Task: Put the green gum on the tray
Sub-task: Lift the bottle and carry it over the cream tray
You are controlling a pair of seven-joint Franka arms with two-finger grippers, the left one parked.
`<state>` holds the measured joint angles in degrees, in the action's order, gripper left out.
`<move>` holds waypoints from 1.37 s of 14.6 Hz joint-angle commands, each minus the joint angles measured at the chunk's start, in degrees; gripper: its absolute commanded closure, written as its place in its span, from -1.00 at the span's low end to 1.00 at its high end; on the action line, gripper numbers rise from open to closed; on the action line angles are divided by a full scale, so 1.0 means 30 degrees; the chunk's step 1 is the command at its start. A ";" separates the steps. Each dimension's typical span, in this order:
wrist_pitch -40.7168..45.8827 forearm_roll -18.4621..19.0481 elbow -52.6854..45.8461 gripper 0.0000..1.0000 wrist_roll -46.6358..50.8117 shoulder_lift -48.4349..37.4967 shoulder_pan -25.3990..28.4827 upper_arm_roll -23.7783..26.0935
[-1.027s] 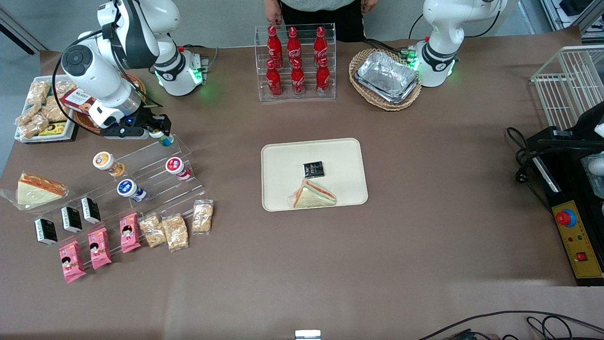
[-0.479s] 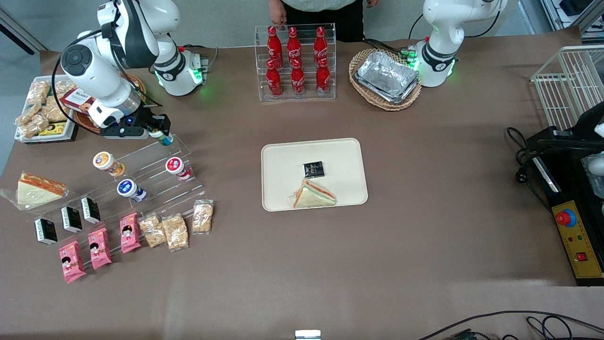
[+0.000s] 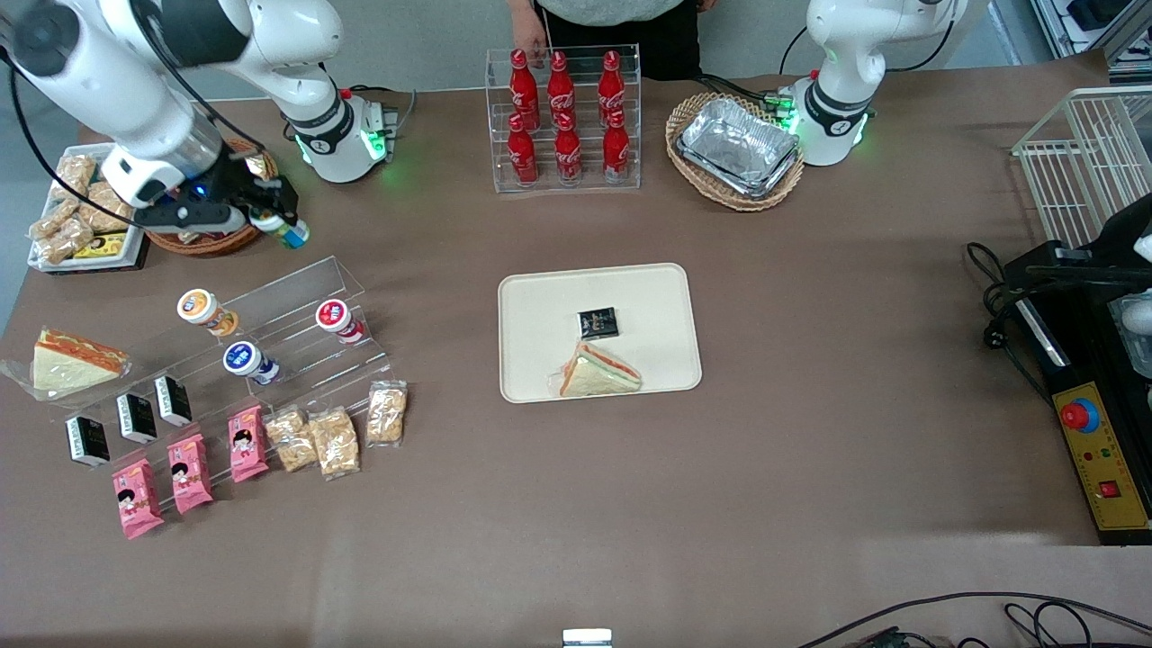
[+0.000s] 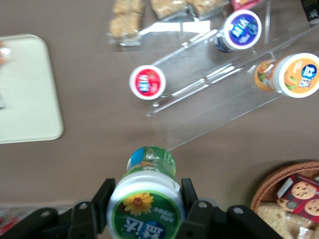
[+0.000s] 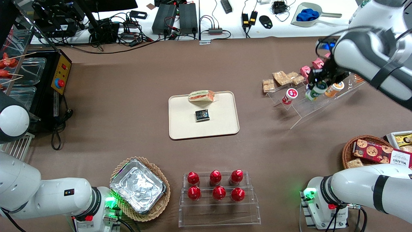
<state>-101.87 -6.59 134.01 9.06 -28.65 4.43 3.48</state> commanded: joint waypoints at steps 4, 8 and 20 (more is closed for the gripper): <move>0.3457 -0.1115 -0.8096 1.00 0.6370 0.5147 0.1220 0.3168; 0.3078 -0.1204 -1.1674 1.00 1.1265 0.9189 0.1249 0.5809; -0.8778 0.1198 -0.7408 1.00 1.5377 1.4790 0.3769 0.6429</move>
<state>-120.86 -4.55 107.17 53.32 14.43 15.60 22.50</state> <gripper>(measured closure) 0.410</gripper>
